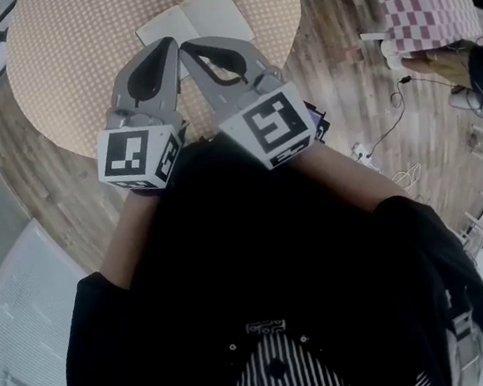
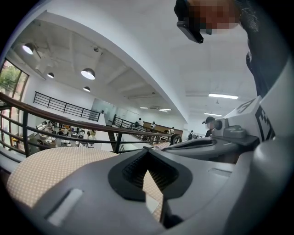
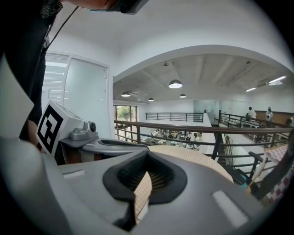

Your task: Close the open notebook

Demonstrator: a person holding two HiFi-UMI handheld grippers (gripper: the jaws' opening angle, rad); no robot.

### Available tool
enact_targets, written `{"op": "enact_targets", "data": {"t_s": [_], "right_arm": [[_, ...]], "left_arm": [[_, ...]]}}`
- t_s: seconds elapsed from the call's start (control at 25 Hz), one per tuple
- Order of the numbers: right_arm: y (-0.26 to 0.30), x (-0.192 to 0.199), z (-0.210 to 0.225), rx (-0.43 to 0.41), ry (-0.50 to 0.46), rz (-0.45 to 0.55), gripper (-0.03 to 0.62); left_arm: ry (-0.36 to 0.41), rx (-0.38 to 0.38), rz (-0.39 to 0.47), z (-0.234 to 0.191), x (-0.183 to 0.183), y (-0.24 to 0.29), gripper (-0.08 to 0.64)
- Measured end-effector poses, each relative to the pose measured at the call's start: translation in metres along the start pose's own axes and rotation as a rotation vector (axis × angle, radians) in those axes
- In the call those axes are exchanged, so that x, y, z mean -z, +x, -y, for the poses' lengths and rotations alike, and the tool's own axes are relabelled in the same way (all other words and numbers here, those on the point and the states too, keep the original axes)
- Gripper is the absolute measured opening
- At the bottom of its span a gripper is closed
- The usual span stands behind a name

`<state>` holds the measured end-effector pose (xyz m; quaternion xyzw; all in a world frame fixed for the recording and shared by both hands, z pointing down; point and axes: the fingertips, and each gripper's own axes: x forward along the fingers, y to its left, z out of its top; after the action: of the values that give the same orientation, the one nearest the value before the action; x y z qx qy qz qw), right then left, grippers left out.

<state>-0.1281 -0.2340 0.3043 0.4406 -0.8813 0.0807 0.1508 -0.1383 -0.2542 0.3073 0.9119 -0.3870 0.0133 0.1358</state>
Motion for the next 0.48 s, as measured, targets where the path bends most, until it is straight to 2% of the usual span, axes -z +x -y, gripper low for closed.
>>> {"op": "enact_targets", "data": {"t_s": [0.16,0.48], "right_arm": [[0.006,-0.001,0.015,-0.033,0.015,-0.003,0.000],[0.016,0.007,0.074,-0.068,0.042,-0.015,0.000]], "left_arm": [[-0.019,-0.039,-0.013,-0.004,0.000,0.015,0.005],[-0.037,-0.084,-0.044,0.000,0.002,0.068,0.005]]}}
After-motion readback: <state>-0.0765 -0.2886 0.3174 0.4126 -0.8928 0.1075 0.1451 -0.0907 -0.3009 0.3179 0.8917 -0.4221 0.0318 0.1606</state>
